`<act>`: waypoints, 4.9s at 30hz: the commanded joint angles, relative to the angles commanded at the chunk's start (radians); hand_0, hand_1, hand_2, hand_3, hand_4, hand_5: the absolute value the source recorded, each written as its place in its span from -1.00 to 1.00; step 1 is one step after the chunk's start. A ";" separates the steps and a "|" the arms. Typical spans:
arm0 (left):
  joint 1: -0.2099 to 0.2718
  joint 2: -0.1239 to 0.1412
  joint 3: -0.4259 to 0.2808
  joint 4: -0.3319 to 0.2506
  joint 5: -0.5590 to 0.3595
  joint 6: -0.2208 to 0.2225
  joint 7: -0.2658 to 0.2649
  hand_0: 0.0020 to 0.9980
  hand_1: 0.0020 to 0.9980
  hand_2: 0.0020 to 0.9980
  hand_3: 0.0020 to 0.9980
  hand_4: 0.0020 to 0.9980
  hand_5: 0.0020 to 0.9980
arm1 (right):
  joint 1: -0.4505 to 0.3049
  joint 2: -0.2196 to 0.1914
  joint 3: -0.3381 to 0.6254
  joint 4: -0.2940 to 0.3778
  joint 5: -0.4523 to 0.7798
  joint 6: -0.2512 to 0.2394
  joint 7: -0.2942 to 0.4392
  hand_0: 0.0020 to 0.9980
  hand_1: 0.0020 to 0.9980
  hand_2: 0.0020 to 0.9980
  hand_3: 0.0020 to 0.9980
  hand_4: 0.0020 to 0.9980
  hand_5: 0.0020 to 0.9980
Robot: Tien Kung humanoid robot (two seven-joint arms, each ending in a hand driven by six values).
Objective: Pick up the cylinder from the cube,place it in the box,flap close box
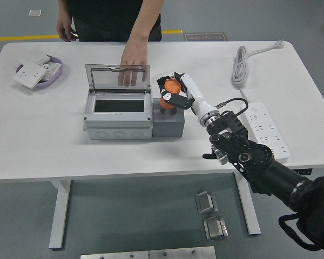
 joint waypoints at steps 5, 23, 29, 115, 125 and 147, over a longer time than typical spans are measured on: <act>0.002 -0.002 -0.003 0.000 0.001 0.001 -0.001 0.18 0.19 0.04 0.11 -0.07 -0.98 | 0.001 0.000 0.026 0.045 -0.035 -0.011 -0.015 0.27 0.28 0.16 0.11 -0.95 -1.00; 0.003 0.001 -0.029 0.000 0.025 0.002 0.004 0.18 0.20 0.05 0.12 -0.03 -0.92 | 0.101 0.000 -0.098 0.246 -0.374 -0.072 -0.206 -0.03 0.13 0.11 0.08 -0.87 -1.00; -0.001 0.008 -0.049 0.000 0.044 0.002 0.009 0.18 0.20 0.05 0.12 -0.02 -0.90 | 0.174 0.000 -0.164 0.202 -0.442 -0.068 -0.248 -0.24 0.04 0.06 0.06 -0.82 -1.00; -0.029 0.036 -0.114 0.000 0.119 -0.015 0.035 0.17 0.20 0.06 0.12 -0.07 -0.86 | 0.307 0.000 -0.541 0.063 -0.325 -0.046 -0.352 -0.40 0.04 0.05 0.08 -0.77 -1.00; -0.037 0.035 -0.110 0.000 0.117 -0.017 0.033 0.17 0.20 0.06 0.12 -0.06 -0.86 | 0.305 0.000 -0.574 0.066 -0.301 -0.050 -0.345 -0.38 0.04 0.05 0.08 -0.76 -1.00; -0.042 0.035 -0.111 0.000 0.124 -0.019 0.036 0.17 0.20 0.06 0.12 -0.06 -0.86 | 0.312 0.000 -0.569 0.071 -0.274 -0.033 -0.319 0.34 0.26 0.19 0.24 -0.75 -1.00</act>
